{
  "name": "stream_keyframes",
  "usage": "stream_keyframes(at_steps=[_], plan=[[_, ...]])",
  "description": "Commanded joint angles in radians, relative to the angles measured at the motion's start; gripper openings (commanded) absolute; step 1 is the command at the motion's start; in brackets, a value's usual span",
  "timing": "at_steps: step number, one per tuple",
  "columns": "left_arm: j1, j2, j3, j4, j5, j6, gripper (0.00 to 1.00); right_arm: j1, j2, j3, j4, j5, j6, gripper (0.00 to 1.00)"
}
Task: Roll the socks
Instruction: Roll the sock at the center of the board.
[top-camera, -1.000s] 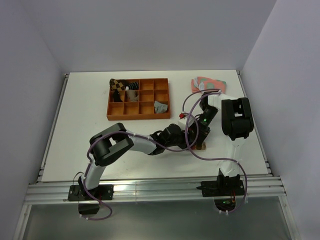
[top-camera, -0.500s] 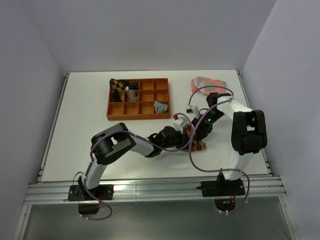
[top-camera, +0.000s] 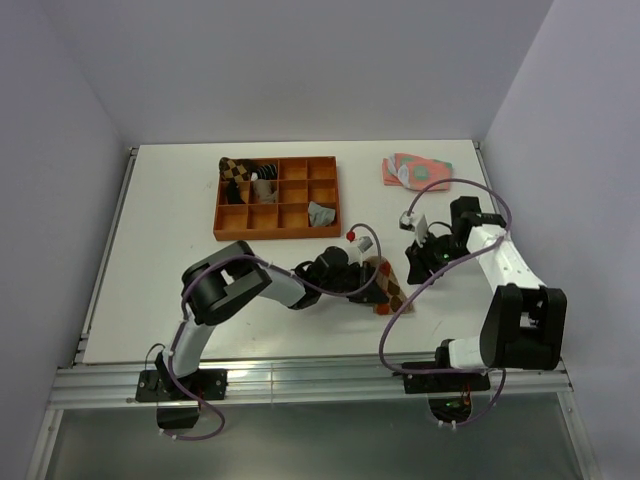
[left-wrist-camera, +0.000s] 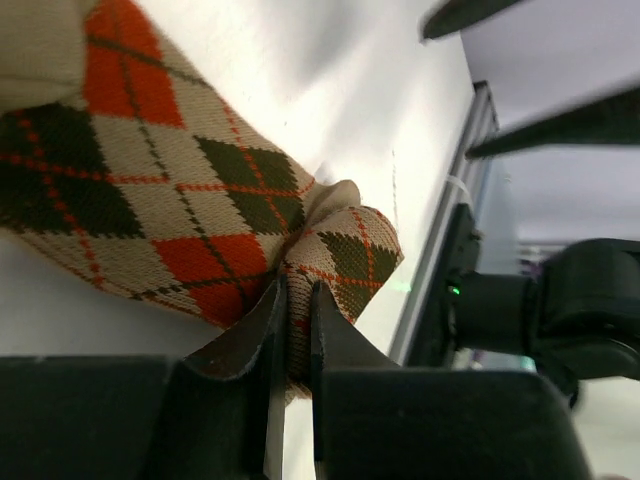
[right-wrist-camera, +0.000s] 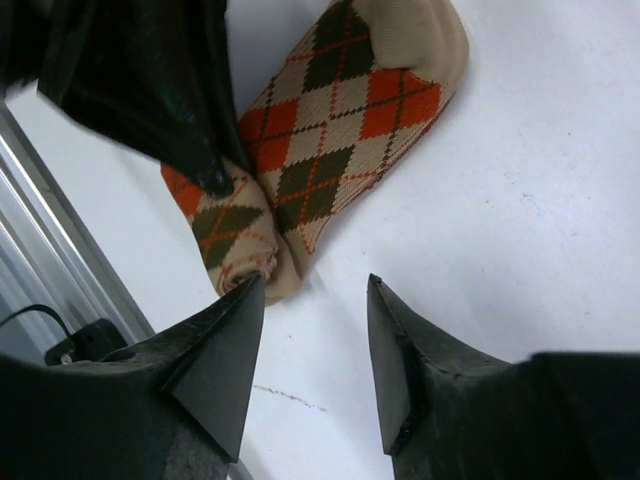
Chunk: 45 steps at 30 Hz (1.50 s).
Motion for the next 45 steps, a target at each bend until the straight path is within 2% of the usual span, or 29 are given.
stream_keyframes(at_steps=[1, 4, 7, 8, 10, 17, 27, 30, 31, 33, 34, 36, 37, 40, 45], plan=[[0.048, 0.057, -0.007, -0.100, 0.155, -0.085, 0.00, 0.002, -0.073, -0.037, 0.031, -0.020, -0.105, 0.54], [0.081, 0.080, 0.014, -0.113, 0.236, -0.136, 0.00, 0.012, -0.087, -0.052, 0.001, -0.039, -0.167, 0.56], [0.104, 0.106, 0.065, -0.184, 0.294, -0.158, 0.00, 0.033, -0.106, -0.073, -0.013, -0.047, -0.227, 0.59], [0.108, 0.109, 0.082, -0.261, 0.302, -0.132, 0.00, 0.045, -0.113, -0.089, -0.009, -0.044, -0.234, 0.61], [0.109, 0.115, 0.135, -0.342, 0.291, -0.099, 0.00, 0.071, -0.132, -0.107, 0.013, -0.030, -0.237, 0.63], [0.124, 0.139, 0.215, -0.481, 0.313, -0.076, 0.00, 0.229, -0.185, -0.205, 0.134, 0.059, -0.189, 0.66], [0.132, 0.146, 0.280, -0.580, 0.308, -0.059, 0.00, 0.352, -0.169, -0.302, 0.298, 0.178, -0.135, 0.65], [0.132, 0.144, 0.284, -0.587, 0.310, -0.058, 0.00, 0.354, -0.121, -0.284, 0.304, 0.177, -0.120, 0.57], [0.132, 0.142, 0.286, -0.593, 0.307, -0.053, 0.01, 0.354, -0.106, -0.264, 0.300, 0.175, -0.114, 0.46], [0.132, 0.133, 0.281, -0.584, 0.304, -0.052, 0.02, 0.354, -0.057, -0.244, 0.289, 0.172, -0.100, 0.36], [0.132, 0.132, 0.281, -0.590, 0.296, -0.043, 0.04, 0.352, -0.038, -0.224, 0.271, 0.168, -0.099, 0.27], [0.132, 0.107, 0.271, -0.590, 0.264, -0.026, 0.06, 0.352, 0.018, -0.199, 0.243, 0.149, -0.096, 0.21], [0.132, 0.094, 0.264, -0.597, 0.230, -0.015, 0.12, 0.351, 0.038, -0.175, 0.212, 0.145, -0.093, 0.18], [0.127, 0.020, 0.223, -0.587, 0.127, 0.054, 0.22, 0.346, 0.127, -0.102, 0.113, 0.126, -0.100, 0.14], [0.127, -0.098, 0.124, -0.480, 0.012, 0.086, 0.32, 0.328, 0.238, -0.014, 0.002, 0.100, -0.097, 0.11]])
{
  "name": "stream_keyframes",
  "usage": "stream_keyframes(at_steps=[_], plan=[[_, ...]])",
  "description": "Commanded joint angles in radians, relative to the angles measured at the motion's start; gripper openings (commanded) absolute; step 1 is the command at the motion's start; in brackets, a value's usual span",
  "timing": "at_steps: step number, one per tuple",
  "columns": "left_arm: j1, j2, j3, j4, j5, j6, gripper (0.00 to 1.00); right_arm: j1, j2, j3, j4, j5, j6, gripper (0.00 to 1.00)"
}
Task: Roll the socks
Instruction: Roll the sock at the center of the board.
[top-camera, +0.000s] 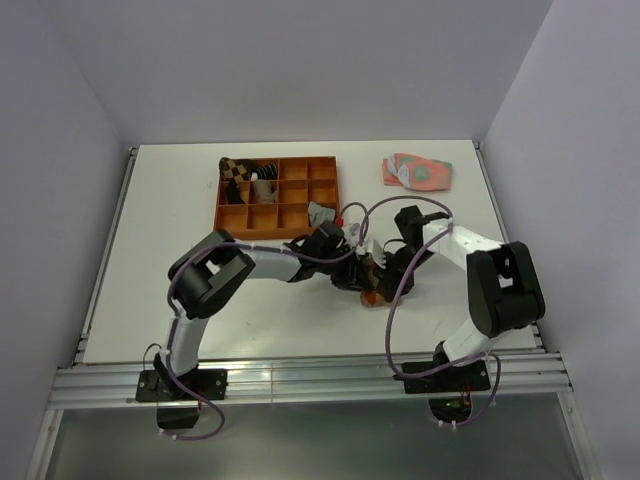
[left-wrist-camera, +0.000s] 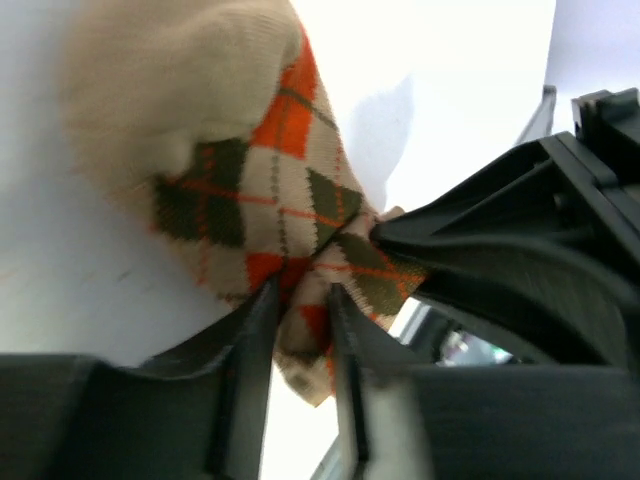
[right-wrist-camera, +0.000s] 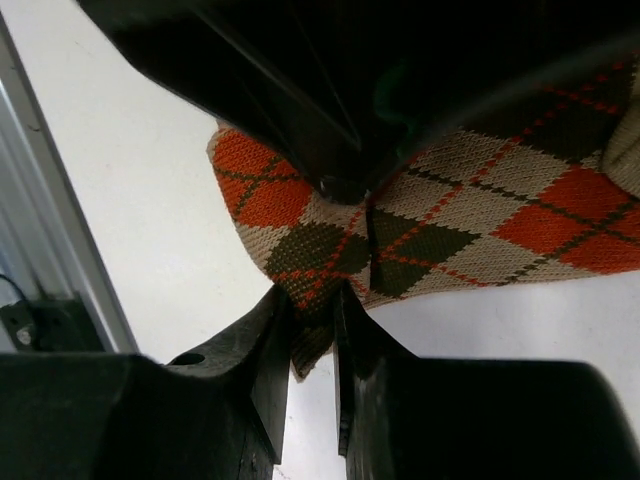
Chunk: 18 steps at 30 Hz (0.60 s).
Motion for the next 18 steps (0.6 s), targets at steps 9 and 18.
stream_keyframes(at_steps=[9, 18], plan=[[-0.008, -0.264, -0.315, 0.345, -0.328, 0.052, 0.44, -0.028, 0.146, 0.133, -0.187, 0.020, 0.034, 0.11], [-0.116, -0.412, -0.448, 0.439, -0.604, 0.180, 0.46, -0.029, 0.315, 0.299, -0.320, 0.037, 0.077, 0.12]])
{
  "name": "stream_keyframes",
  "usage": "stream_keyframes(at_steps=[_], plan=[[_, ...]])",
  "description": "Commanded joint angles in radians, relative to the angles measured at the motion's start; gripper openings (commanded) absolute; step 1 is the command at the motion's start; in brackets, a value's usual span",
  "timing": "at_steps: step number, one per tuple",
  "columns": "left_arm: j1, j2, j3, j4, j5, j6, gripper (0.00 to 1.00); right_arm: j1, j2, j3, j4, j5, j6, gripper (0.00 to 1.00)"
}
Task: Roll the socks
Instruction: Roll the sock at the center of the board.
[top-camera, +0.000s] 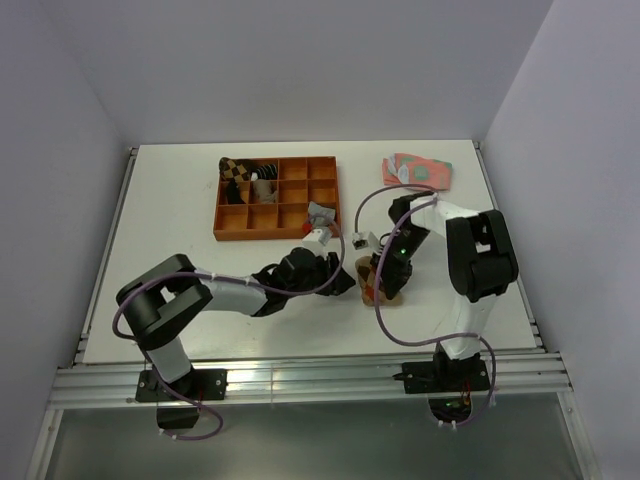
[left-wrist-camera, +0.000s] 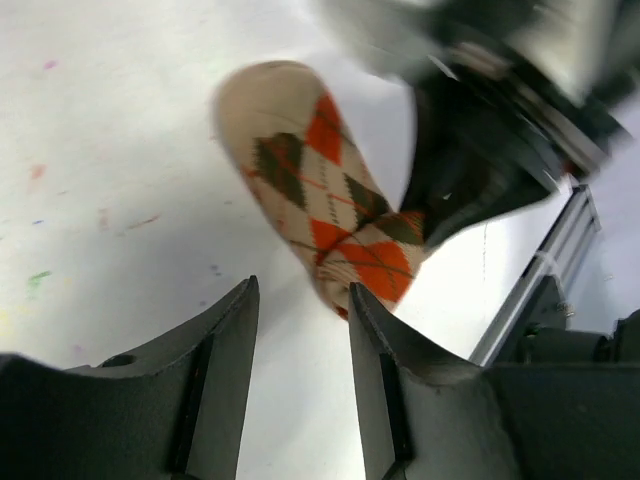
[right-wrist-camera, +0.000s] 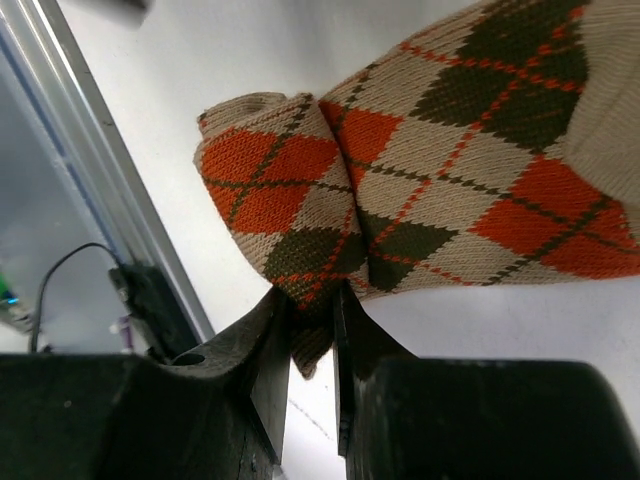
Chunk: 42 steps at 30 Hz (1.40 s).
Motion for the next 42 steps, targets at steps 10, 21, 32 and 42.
stream_keyframes(at_steps=[10, 21, 32, 42], plan=[[-0.275, 0.054, 0.213, -0.057, -0.461, 0.433, 0.50, -0.006, 0.200, 0.223, -0.161, 0.058, 0.087, 0.12], [-0.283, 0.196, 0.316, -0.115, -0.512, 0.565, 0.58, -0.008, 0.230, 0.243, -0.162, 0.060, 0.102, 0.12], [-0.243, 0.214, 0.287, -0.103, -0.304, 0.481, 0.56, -0.008, 0.243, 0.243, -0.144, 0.058, 0.117, 0.12], [-0.177, 0.207, 0.265, -0.104, -0.072, 0.430, 0.56, -0.006, 0.250, 0.238, -0.124, 0.070, 0.133, 0.12]])
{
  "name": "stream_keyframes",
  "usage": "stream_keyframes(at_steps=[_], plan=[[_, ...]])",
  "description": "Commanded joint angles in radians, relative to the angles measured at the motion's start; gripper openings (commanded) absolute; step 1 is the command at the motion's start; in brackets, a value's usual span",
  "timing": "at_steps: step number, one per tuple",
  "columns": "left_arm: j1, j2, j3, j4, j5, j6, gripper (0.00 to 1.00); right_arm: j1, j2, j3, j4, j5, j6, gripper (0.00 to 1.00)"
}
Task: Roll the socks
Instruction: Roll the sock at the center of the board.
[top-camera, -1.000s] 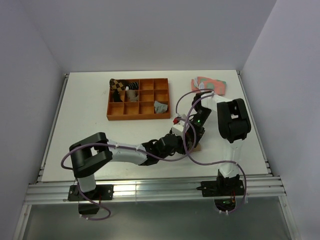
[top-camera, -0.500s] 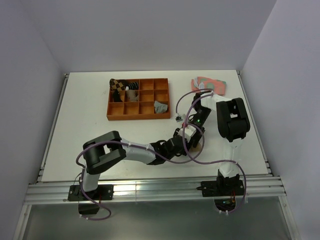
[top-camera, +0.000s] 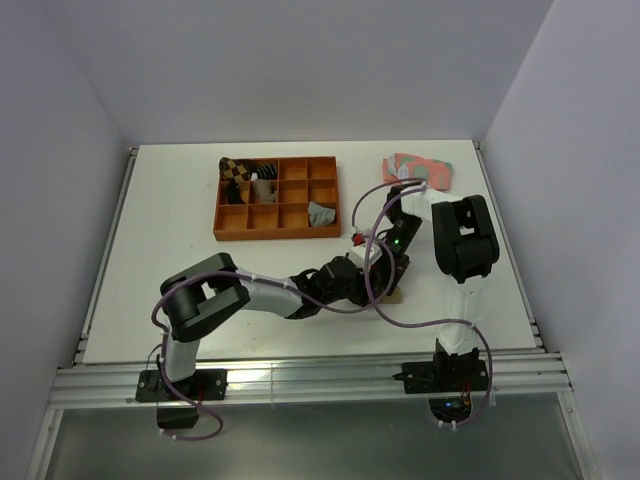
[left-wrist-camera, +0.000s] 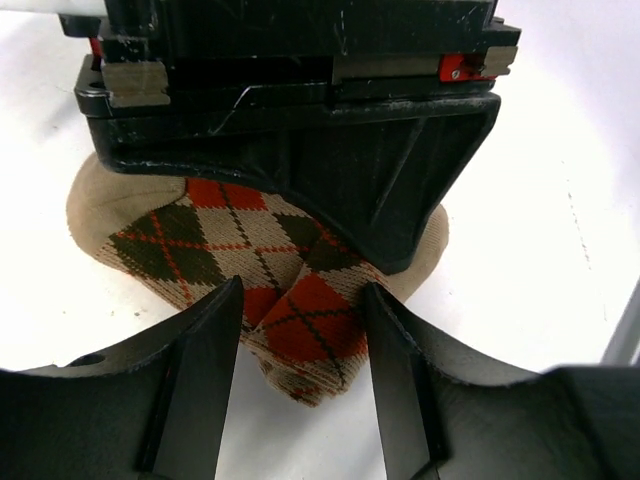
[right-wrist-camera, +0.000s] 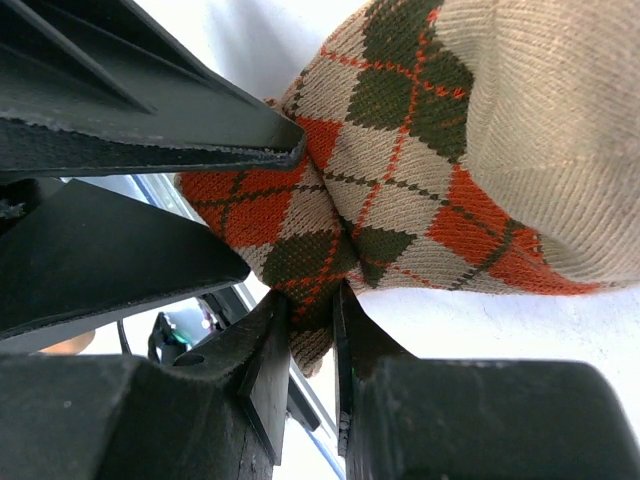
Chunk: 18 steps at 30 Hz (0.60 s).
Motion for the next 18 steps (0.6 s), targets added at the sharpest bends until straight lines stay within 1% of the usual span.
stream_keyframes(at_steps=[1, 5, 9, 14, 17, 18], plan=[[0.010, 0.008, 0.012, -0.048, 0.095, -0.016, 0.56, -0.003, 0.023, 0.021, 0.055, 0.040, 0.003, 0.12], [0.026, -0.001, -0.022, 0.004, 0.157, -0.045, 0.57, -0.003, 0.020, 0.013, 0.065, 0.045, 0.007, 0.11], [0.043, -0.001, -0.026, 0.012, 0.226, -0.054, 0.58, -0.003, 0.026, 0.013, 0.073, 0.049, 0.016, 0.11], [0.056, 0.027, -0.017, 0.015, 0.215, -0.071, 0.58, -0.001, 0.026, 0.012, 0.081, 0.052, 0.021, 0.11], [0.062, 0.046, -0.008, 0.015, 0.217, -0.092, 0.55, 0.000, 0.026, 0.007, 0.087, 0.054, 0.026, 0.11], [0.063, 0.054, -0.002, 0.003, 0.212, -0.106, 0.48, 0.000, 0.024, 0.005, 0.094, 0.056, 0.030, 0.11]])
